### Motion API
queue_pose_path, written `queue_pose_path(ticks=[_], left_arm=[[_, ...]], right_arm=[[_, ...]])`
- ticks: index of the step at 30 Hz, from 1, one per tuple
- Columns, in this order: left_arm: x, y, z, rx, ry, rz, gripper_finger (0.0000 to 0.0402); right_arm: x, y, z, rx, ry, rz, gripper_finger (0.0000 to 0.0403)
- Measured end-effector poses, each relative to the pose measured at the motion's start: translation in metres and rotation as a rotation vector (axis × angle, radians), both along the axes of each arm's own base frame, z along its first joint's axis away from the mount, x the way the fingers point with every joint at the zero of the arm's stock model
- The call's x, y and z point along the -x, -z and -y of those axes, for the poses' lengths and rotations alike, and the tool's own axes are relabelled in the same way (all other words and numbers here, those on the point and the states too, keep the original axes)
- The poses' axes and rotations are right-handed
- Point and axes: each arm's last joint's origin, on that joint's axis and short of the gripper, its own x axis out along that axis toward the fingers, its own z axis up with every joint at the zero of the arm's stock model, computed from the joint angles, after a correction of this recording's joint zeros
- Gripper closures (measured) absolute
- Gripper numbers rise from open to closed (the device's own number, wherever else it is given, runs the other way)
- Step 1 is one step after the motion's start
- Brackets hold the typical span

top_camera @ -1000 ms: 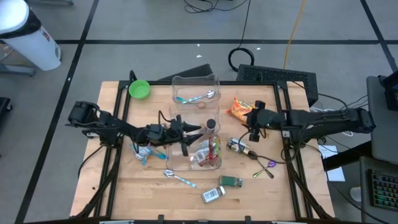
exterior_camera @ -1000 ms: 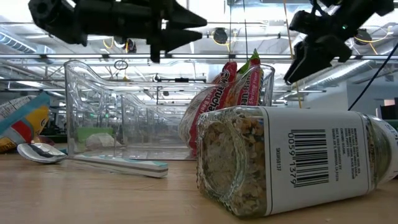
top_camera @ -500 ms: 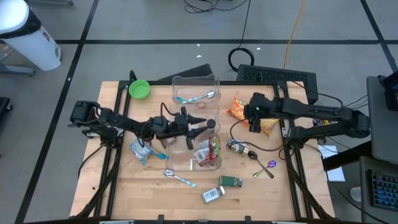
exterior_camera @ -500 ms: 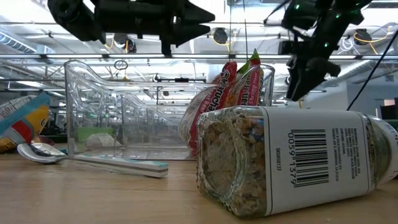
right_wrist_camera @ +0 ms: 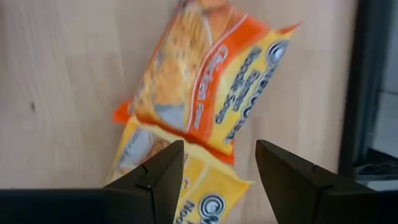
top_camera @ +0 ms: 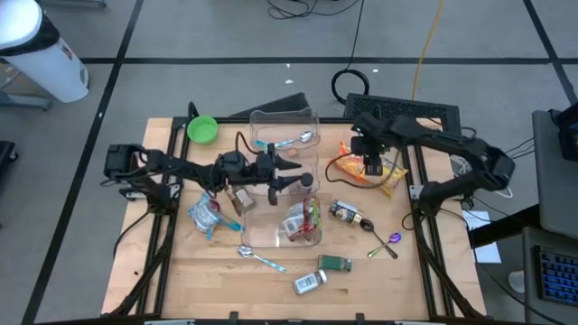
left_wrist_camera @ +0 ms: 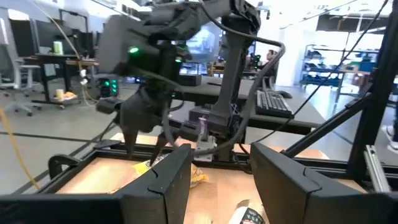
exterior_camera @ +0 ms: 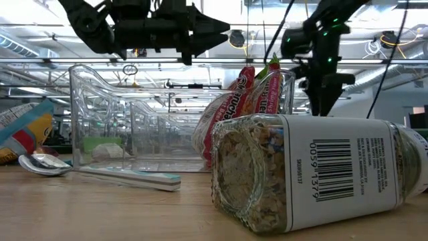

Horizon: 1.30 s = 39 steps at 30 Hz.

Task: Pick & Place Food Item
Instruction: Put the yellow noodle pack into the bottom transparent bin

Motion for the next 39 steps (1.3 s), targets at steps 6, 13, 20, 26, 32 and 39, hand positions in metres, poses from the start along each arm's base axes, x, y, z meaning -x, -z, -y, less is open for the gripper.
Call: queue_pose_path(ticks=[6, 13, 20, 26, 32, 39], left_arm=[[0.004, -0.002, -0.017, -0.011, 0.060, -0.001, 0.0231], [0.015, -0.017, -0.035, -0.048, 0.071, 0.046, 0.0231], [0.026, -0.030, -0.049, -0.093, 0.100, 0.083, 0.0231], [0.030, -0.031, -0.059, -0.103, 0.101, 0.084, 0.0231], [0.033, -0.032, -0.067, -0.112, 0.075, 0.099, 0.0231], [0.033, -0.033, -0.067, -0.110, 0.082, 0.100, 0.0231]], right_arm=[[-0.007, 0.014, 0.023, -0.094, -0.037, -0.166, 0.0211], [-0.009, 0.033, 0.037, -0.137, -0.039, -0.226, 0.0211], [-0.007, 0.046, 0.046, -0.185, -0.018, -0.279, 0.0211], [-0.003, 0.054, 0.048, -0.244, -0.006, -0.340, 0.0211], [-0.004, 0.065, 0.051, -0.275, -0.007, -0.371, 0.0213], [-0.005, 0.075, 0.054, -0.300, -0.011, -0.399, 0.0267]])
